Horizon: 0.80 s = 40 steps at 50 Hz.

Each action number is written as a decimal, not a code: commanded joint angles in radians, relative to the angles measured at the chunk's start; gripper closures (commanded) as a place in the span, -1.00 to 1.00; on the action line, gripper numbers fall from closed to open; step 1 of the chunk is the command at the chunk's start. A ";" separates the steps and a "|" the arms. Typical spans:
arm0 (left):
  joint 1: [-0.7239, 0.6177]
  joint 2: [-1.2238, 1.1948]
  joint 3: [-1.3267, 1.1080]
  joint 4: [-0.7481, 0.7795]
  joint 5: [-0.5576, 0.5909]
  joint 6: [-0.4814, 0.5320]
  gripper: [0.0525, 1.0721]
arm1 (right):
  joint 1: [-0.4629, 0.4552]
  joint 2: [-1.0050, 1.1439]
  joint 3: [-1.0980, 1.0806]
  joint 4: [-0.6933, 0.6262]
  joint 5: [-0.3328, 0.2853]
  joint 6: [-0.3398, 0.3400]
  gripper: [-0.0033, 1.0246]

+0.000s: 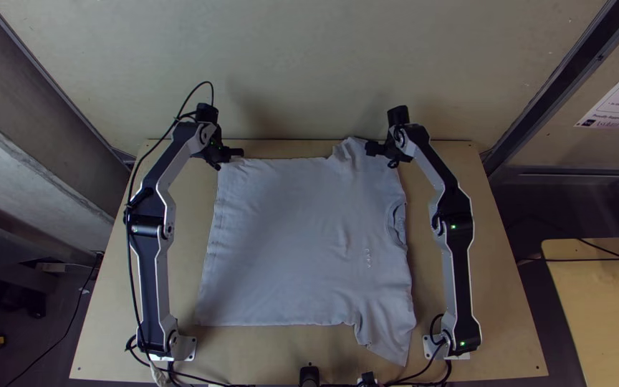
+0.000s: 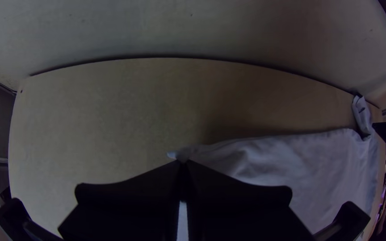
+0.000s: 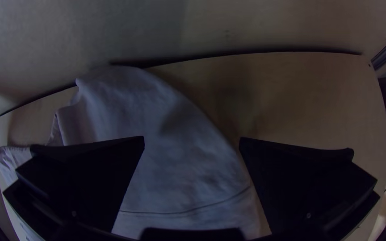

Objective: Fold the t-shirt

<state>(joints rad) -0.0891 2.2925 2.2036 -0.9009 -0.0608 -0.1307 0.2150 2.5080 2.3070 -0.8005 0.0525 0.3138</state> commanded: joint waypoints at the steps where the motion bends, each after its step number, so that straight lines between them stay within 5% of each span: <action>1: 0.002 -0.054 -0.016 -0.023 0.007 0.008 0.96 | 0.014 0.045 0.025 0.012 0.000 0.001 -0.86; 11: 0.014 -0.079 -0.018 -0.026 0.010 0.020 0.96 | 0.030 0.063 0.025 0.012 0.044 -0.033 -0.24; 17: 0.017 -0.087 -0.019 -0.030 0.015 0.022 0.96 | 0.035 0.063 0.025 0.029 0.072 -0.093 0.93; 40: 0.026 -0.096 0.007 0.026 0.015 -0.040 0.96 | -0.019 -0.037 0.009 0.029 0.118 -0.088 0.95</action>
<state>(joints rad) -0.0792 2.2444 2.1944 -0.8986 -0.0483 -0.1425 0.2272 2.5313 2.3177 -0.7681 0.1505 0.2306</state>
